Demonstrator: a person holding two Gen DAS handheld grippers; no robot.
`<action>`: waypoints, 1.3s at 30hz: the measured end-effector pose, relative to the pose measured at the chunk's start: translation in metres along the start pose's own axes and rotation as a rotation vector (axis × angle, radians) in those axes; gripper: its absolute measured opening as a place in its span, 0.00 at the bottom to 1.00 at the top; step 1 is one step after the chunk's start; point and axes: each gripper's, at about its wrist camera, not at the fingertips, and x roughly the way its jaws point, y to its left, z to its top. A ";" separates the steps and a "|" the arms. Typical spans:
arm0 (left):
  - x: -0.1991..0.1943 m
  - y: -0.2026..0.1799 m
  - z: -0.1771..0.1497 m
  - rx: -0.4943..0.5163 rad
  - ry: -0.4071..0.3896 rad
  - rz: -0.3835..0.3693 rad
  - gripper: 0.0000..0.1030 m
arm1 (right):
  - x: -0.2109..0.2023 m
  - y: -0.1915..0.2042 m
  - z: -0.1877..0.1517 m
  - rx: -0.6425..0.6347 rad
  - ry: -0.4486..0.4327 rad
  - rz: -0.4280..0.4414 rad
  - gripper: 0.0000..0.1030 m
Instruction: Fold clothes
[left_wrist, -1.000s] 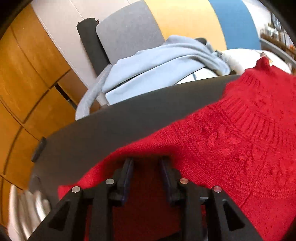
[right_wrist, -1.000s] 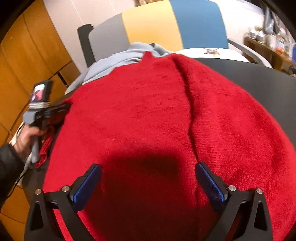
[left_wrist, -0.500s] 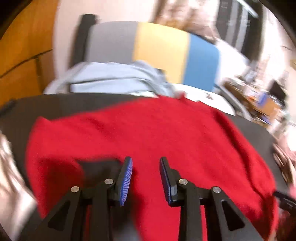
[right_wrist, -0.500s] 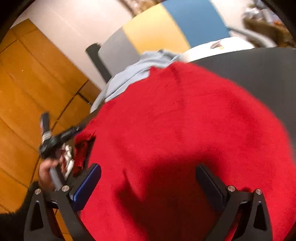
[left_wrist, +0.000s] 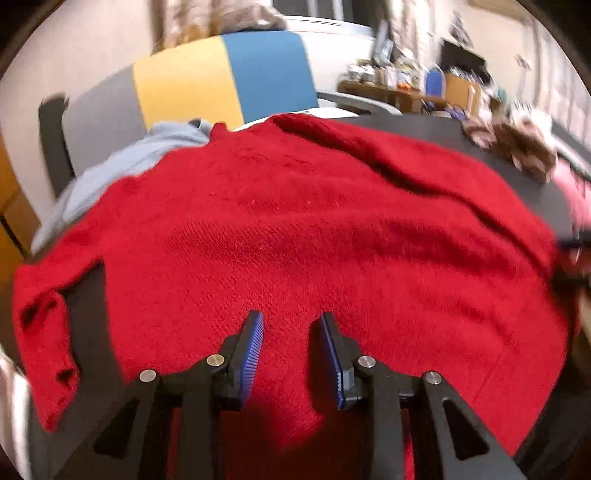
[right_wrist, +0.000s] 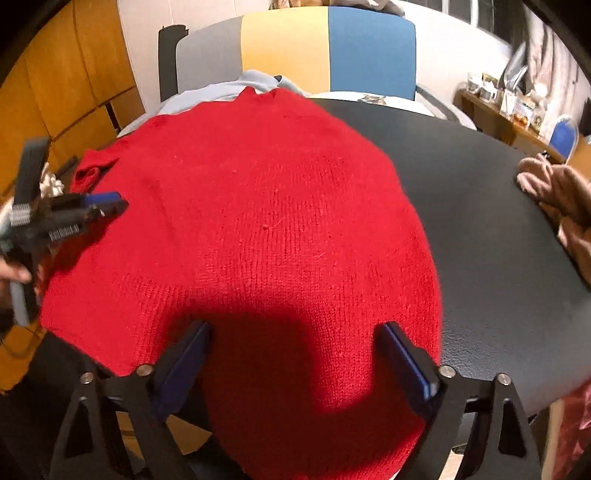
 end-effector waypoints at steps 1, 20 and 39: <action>0.000 -0.004 -0.003 0.039 -0.009 0.017 0.31 | -0.002 -0.001 0.000 -0.010 0.007 -0.001 0.71; -0.009 0.047 -0.001 0.277 0.217 0.281 0.26 | -0.103 -0.232 0.154 0.413 -0.302 -0.455 0.61; -0.069 -0.165 -0.034 0.731 -0.159 -0.055 0.44 | 0.012 -0.043 0.065 0.332 -0.004 0.433 0.78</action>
